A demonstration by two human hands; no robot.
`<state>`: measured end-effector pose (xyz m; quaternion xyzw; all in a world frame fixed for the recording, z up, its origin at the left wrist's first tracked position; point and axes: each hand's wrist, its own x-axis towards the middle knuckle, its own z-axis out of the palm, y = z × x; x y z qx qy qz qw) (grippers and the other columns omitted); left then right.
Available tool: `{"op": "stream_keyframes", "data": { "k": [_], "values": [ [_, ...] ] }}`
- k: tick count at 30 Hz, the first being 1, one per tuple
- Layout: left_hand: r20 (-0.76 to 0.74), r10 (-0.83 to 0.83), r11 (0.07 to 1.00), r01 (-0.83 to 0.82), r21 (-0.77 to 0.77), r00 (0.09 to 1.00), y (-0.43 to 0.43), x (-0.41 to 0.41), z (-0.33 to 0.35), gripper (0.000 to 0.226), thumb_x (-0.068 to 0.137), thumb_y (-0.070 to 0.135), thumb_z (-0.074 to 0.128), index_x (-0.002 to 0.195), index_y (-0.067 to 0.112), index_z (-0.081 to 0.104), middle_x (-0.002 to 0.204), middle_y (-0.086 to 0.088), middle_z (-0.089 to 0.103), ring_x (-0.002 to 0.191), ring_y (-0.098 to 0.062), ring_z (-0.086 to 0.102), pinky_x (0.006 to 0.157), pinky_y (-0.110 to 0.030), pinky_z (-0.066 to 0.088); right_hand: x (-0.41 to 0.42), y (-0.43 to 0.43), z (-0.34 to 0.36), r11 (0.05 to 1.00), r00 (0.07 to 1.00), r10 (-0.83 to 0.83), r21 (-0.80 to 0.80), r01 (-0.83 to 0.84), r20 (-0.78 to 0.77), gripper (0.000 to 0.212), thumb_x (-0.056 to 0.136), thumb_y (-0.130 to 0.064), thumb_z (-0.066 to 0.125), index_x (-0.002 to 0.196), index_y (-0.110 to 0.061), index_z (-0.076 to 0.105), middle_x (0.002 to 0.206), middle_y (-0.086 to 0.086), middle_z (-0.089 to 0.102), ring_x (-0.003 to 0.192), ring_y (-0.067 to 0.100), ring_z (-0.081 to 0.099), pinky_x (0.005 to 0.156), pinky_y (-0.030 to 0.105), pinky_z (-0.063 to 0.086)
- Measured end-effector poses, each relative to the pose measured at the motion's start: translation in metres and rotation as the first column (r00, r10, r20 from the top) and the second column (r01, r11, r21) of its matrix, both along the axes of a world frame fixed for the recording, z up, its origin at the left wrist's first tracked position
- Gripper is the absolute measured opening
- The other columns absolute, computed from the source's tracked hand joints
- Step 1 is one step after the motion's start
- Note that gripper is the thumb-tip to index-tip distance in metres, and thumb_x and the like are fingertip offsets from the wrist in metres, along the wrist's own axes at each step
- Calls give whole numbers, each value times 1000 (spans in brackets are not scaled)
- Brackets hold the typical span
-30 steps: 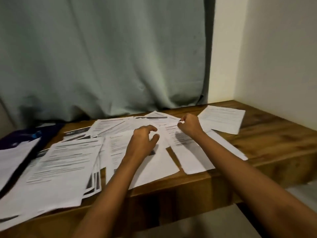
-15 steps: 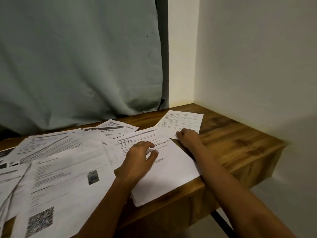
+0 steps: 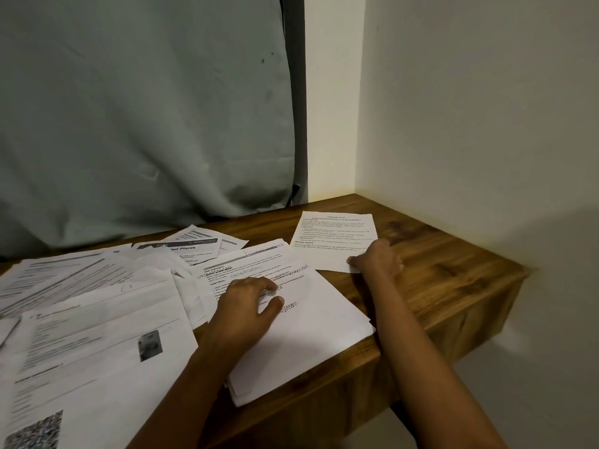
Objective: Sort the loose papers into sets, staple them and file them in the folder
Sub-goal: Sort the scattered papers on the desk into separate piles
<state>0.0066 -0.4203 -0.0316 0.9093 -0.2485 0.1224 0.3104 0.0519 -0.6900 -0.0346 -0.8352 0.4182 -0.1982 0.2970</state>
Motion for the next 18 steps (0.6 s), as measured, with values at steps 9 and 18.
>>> {"op": "stream_keyframes", "data": {
  "k": [9,18],
  "values": [
    [12,17,988,-15,-155,1000,2,-7,3,28,90,35,61,117,25,63,123,4,62,114,-15,54,96,-35,49,-26,7,17,994,828,-96,102,47,553,26,99,-10,46,119,2,57,120,19,60,106,29,61,75,26,48],
    [66,179,931,-147,-333,982,44,-16,48,47,91,44,54,134,26,50,138,-1,53,125,-19,50,98,-37,45,-61,58,48,996,538,8,40,-77,843,30,97,-17,52,120,1,57,120,15,63,105,27,63,76,20,47]
  ]
}}
